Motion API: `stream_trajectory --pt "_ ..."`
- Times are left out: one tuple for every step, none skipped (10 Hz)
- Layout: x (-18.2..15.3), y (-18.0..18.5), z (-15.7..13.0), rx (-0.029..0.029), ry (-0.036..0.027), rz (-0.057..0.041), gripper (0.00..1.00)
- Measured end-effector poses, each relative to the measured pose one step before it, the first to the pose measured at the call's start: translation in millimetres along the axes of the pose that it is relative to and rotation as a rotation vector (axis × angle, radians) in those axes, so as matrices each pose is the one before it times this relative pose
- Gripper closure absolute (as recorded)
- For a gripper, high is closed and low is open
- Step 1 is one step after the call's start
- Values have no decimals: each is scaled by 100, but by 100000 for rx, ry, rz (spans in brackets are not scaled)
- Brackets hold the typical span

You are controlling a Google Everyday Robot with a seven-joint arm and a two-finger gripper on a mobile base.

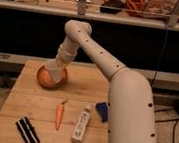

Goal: Place the ceramic cup in the ceramic bowl

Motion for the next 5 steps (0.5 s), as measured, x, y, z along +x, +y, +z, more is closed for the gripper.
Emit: stream_trajectory --pt "-10 -56 499 -275 -128 -303 100" --pt "-99 -112 240 -117 -98 -415 100" --pt "-37 -89 151 -134 -100 -375 100" --pt "10 -74 211 -187 -143 -370 100" --pt "116 2 8 -8 67 -79 100"
